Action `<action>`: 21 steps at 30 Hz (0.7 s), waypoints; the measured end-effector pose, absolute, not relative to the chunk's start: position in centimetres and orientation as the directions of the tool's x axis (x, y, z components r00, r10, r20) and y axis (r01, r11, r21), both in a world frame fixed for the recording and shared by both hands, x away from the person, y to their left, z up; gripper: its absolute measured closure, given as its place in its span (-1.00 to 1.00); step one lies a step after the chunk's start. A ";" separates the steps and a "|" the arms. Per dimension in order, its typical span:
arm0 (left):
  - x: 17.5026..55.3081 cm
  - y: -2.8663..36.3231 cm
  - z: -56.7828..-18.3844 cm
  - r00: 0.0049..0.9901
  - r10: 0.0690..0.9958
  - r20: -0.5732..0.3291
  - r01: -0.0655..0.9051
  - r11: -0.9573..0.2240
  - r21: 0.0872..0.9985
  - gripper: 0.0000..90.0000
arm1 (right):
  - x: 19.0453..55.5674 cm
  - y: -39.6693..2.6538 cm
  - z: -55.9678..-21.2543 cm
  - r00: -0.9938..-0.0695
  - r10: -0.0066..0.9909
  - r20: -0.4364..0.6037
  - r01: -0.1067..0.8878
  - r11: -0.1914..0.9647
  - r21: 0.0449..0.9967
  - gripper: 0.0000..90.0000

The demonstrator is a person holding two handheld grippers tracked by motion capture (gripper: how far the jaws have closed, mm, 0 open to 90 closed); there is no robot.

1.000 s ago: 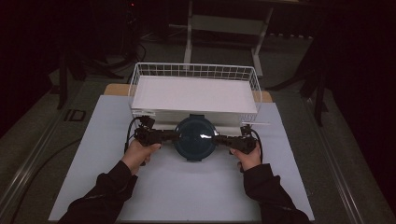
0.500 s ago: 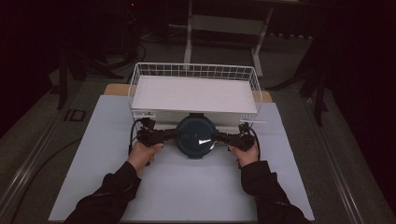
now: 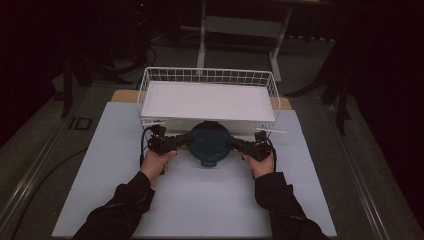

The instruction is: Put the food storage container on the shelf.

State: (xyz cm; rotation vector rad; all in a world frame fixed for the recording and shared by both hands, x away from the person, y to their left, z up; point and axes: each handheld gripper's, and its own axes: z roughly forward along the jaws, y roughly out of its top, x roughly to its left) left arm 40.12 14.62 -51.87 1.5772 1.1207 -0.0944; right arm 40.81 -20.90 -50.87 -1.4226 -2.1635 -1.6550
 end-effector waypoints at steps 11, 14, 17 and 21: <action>40.2 14.5 -52.2 0.533 0.630 -0.564 0.659 0.109 0.744 -0.07 | 41.0 -20.3 -50.5 -0.562 0.663 0.495 0.657 -0.006 0.754 -0.05; 39.6 14.3 -52.1 0.592 0.608 -0.529 0.623 0.071 0.779 -0.29 | 40.7 -20.1 -50.2 -0.578 0.677 0.456 0.634 0.021 0.773 -0.04; 39.1 14.0 -51.8 0.624 0.595 -0.507 0.605 0.044 0.795 -0.38 | 40.5 -20.0 -50.1 -0.585 0.682 0.438 0.625 0.036 0.780 -0.06; 38.3 13.9 -51.3 0.664 0.586 -0.465 0.572 0.003 0.820 -0.67 | 39.9 -19.9 -49.6 -0.583 0.691 0.428 0.626 0.045 0.779 -0.09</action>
